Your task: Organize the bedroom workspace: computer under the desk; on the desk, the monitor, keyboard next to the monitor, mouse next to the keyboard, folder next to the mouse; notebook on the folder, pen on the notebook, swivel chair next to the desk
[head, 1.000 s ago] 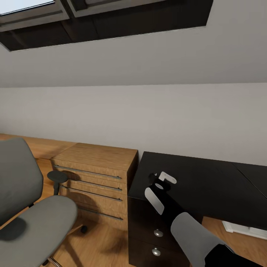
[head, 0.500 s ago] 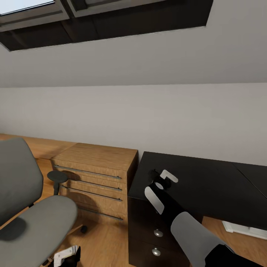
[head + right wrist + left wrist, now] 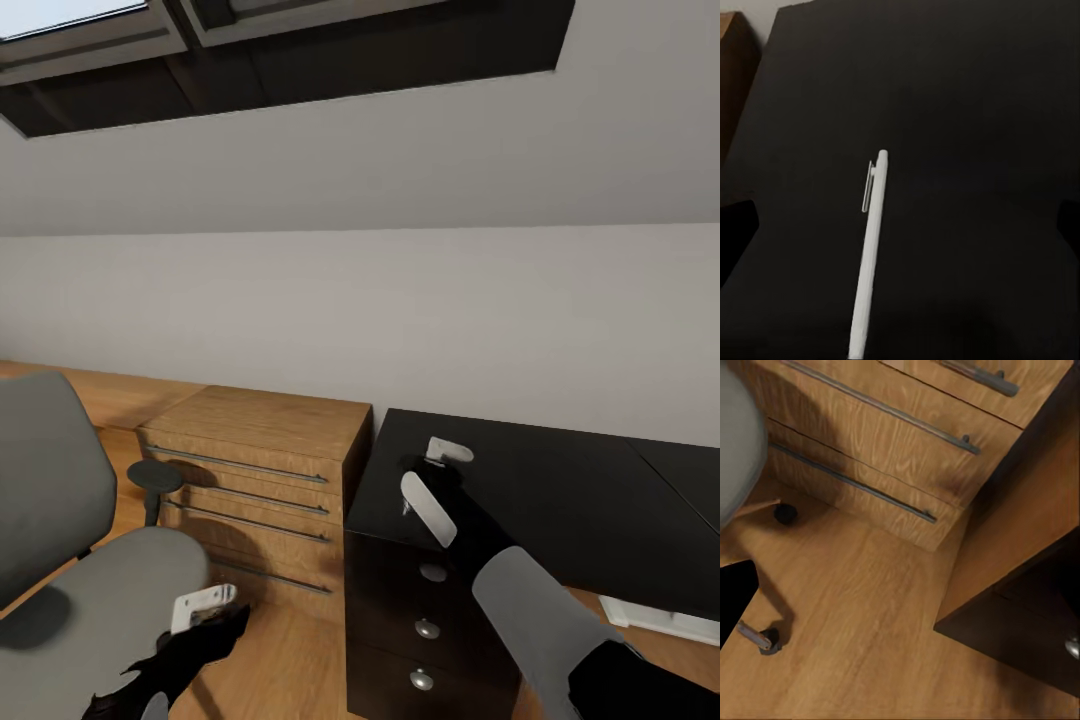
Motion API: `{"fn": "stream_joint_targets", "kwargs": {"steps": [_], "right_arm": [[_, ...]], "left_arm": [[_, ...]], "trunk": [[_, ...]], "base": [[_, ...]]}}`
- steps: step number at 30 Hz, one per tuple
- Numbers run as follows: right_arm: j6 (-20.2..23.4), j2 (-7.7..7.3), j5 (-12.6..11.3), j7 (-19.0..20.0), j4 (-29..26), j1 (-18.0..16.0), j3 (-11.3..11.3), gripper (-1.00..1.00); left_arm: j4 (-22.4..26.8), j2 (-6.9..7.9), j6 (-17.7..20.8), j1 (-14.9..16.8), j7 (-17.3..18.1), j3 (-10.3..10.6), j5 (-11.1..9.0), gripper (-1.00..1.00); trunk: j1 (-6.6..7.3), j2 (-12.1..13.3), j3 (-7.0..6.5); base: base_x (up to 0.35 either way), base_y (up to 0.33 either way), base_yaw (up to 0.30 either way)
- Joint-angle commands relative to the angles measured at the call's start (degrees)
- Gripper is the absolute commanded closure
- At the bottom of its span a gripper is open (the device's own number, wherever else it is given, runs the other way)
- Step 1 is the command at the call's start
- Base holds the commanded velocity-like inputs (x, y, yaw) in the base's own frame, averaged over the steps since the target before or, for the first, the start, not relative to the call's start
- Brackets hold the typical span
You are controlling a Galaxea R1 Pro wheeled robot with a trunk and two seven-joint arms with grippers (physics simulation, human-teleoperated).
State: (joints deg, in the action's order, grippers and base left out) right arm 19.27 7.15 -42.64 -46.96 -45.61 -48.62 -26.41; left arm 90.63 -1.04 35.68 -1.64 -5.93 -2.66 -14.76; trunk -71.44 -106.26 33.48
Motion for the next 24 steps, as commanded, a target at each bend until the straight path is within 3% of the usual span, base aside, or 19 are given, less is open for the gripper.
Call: {"fn": "stream_joint_targets", "kwargs": {"steps": [1,5,10,24], "right_arm": [[3.87,-0.1,-0.33,-0.44,-0.04,-1.3,-0.13,-1.0],[9.73,-0.16,-0.28,-0.54,-0.17,-2.94,-0.34,-1.0],[11.05,-0.14,-0.32,-0.34,-0.24,-3.14,-0.59,-1.0],[6.19,-0.13,2.13,-0.46,0.17,-1.75,-5.0,-1.0]], "left_arm": [[0.45,-0.93,2.38,1.05,-1.36,-0.03,-0.57,-1.0],[0.89,-2.15,7.82,3.16,-3.35,-0.09,-0.66,-1.0],[0.99,-2.44,9.36,3.79,-3.83,-0.27,-0.69,-1.0],[0.89,-2.5,9.78,4.07,-4.08,-0.27,-0.53,-1.0]], "trunk": [[0.0,-0.03,0.06],[0.0,-0.03,0.06],[0.0,-0.03,0.06],[0.0,-0.03,0.06]], "base": [[0.0,0.0,0.0],[0.0,0.0,0.0],[0.0,0.0,0.0],[0.0,0.0,0.007]]}}
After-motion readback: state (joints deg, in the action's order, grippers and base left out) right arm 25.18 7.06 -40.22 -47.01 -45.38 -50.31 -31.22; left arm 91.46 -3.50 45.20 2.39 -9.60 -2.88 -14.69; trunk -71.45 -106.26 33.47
